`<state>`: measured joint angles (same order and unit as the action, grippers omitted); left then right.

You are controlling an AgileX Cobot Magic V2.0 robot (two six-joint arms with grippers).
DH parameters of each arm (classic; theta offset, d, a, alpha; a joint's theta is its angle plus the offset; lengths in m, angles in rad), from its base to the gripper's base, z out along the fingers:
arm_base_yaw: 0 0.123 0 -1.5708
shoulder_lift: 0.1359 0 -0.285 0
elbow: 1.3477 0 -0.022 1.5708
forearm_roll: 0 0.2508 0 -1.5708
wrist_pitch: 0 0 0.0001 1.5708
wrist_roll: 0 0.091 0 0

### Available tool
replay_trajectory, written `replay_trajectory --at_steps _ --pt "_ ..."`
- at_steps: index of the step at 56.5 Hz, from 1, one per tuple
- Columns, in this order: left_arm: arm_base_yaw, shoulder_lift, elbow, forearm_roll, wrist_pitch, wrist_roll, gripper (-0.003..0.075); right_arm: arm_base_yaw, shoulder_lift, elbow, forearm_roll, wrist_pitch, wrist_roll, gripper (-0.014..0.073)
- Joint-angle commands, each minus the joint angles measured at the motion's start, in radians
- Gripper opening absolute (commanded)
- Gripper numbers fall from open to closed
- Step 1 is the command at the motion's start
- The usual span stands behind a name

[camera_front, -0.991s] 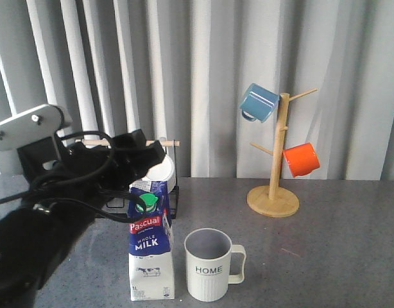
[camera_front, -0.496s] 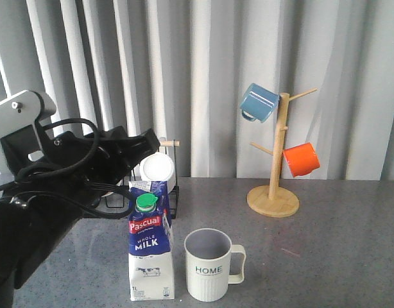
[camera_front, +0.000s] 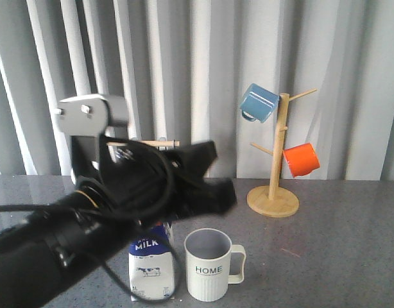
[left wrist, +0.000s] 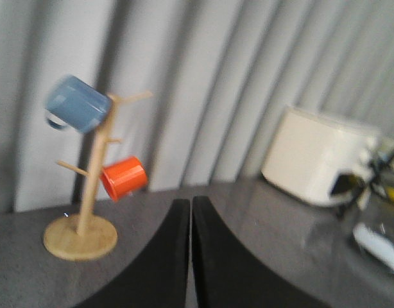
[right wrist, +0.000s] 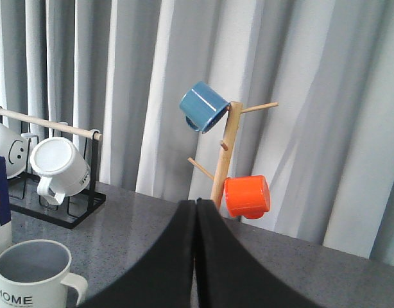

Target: Place milk next to cup

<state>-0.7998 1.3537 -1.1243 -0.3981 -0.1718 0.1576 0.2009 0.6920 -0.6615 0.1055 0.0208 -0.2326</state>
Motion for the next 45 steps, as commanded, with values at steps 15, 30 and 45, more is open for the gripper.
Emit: replay_trajectory --at_steps 15,30,45 --pt "0.066 -0.273 0.307 0.160 -0.137 -0.091 -0.0006 -0.008 -0.002 -0.026 -0.004 -0.071 -0.001 -0.0008" --pt "0.213 -0.687 0.761 0.151 -0.349 -0.056 -0.0006 -0.008 -0.002 -0.026 -0.004 -0.071 -0.001 -0.0008" --pt "0.549 -0.955 0.822 0.330 0.070 -0.179 -0.0006 -0.008 -0.002 -0.026 -0.004 -0.071 -0.001 -0.0008"
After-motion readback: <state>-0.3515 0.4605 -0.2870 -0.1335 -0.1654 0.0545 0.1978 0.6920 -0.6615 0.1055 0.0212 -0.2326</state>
